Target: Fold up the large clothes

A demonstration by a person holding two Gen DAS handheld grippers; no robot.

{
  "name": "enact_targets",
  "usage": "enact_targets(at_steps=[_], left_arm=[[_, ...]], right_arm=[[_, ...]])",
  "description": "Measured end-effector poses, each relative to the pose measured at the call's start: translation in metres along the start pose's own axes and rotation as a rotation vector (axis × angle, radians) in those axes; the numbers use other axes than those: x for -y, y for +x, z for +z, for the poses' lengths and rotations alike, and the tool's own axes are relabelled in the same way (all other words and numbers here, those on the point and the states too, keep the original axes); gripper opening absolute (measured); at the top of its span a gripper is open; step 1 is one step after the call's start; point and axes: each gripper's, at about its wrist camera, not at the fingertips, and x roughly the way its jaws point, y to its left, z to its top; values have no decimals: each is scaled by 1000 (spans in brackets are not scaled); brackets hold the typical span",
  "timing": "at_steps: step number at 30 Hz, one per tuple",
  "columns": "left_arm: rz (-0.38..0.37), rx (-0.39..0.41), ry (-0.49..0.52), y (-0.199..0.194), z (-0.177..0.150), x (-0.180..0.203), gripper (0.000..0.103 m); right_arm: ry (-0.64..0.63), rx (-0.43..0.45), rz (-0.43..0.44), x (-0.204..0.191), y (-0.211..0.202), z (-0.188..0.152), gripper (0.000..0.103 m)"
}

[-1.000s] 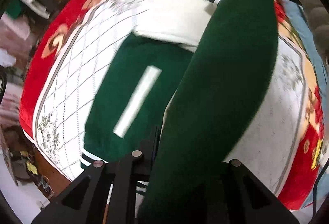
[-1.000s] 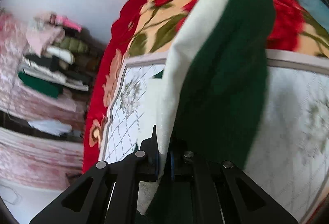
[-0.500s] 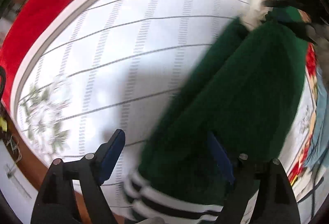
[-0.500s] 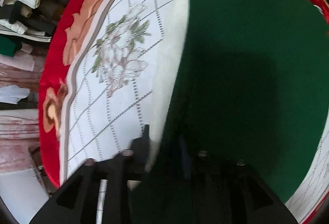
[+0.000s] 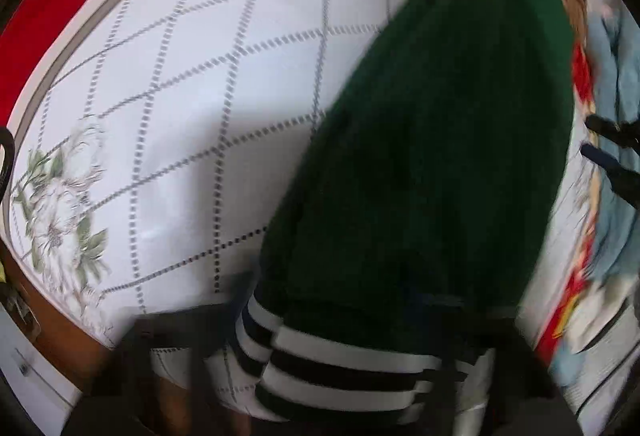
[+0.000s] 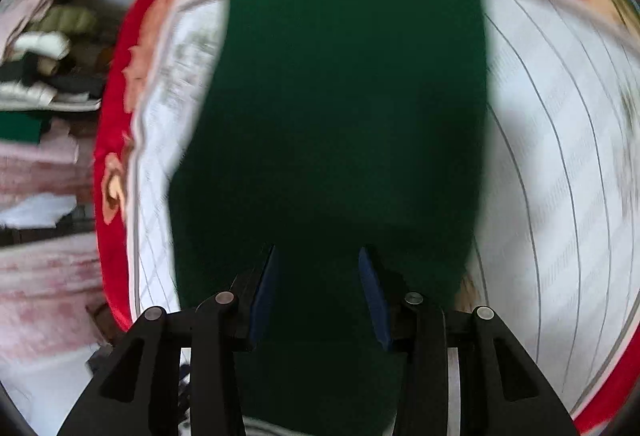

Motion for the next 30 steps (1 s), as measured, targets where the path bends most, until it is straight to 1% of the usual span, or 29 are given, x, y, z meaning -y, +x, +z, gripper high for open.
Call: enact_targets(at_steps=[1, 3, 6, 7, 8, 9, 10, 12, 13, 14, 15, 16, 17, 18, 19, 20, 21, 22, 23, 24, 25, 27, 29, 30], left_arm=[[4, 31, 10, -2, -4, -1, 24], [0, 49, 15, -3, -4, -8, 23], [29, 47, 26, 7, 3, -23, 25], [29, 40, 19, 7, 6, -26, 27], [30, 39, 11, 5, 8, -25, 27], [32, 36, 7, 2, 10, -25, 31], [39, 28, -1, -2, 11, -26, 33], [41, 44, -34, -12, 9, -23, 34], [53, 73, -44, -19, 7, -19, 50], [61, 94, -43, -27, 2, -22, 64], [63, 120, -43, -32, 4, -18, 91], [69, 165, -45, -38, 4, -13, 95], [77, 190, -47, -40, 3, -11, 95], [89, 211, -50, -42, 5, -8, 95], [104, 215, -48, -39, 5, -3, 96], [117, 214, -45, -34, 10, 4, 96], [127, 217, -42, -33, 14, 10, 96], [137, 224, -35, -31, 15, 15, 96], [149, 231, -33, -29, 12, 20, 96], [158, 234, -31, -31, 15, 22, 96], [159, 233, -24, -35, 15, 28, 96], [185, 243, -11, -41, 16, 32, 96], [209, 245, 15, -47, 14, 36, 96], [221, 243, 25, -55, 11, 35, 96]], right_arm=[[31, -21, -3, 15, 3, -14, 44], [83, -63, -5, 40, 12, -38, 44], [114, -90, -8, 66, 20, -56, 44], [113, -89, -11, 73, 22, -57, 44], [108, -77, -11, 79, 23, -55, 44], [105, -62, -4, 82, 24, -52, 44], [108, -36, 17, 87, 23, -46, 47], [114, 27, 92, 96, 21, -27, 74], [116, 57, 125, 101, 21, -17, 79], [119, 88, 161, 107, 24, -2, 81], [120, 100, 187, 109, 28, 8, 81], [123, 120, 213, 114, 35, 23, 81], [119, 123, 232, 117, 44, 36, 82], [121, 114, 244, 119, 53, 46, 87], [131, 103, 264, 120, 63, 54, 89], [149, 116, 289, 122, 69, 59, 90], [164, 143, 303, 122, 69, 62, 85], [162, 150, 317, 120, 68, 63, 75], [172, 157, 328, 120, 66, 60, 51], [191, 168, 351, 123, 63, 56, 36], [219, 177, 381, 127, 59, 50, 31], [286, 206, 404, 136, 46, 34, 24], [352, 224, 410, 148, 30, 11, 23], [395, 226, 408, 156, 22, -9, 23]])
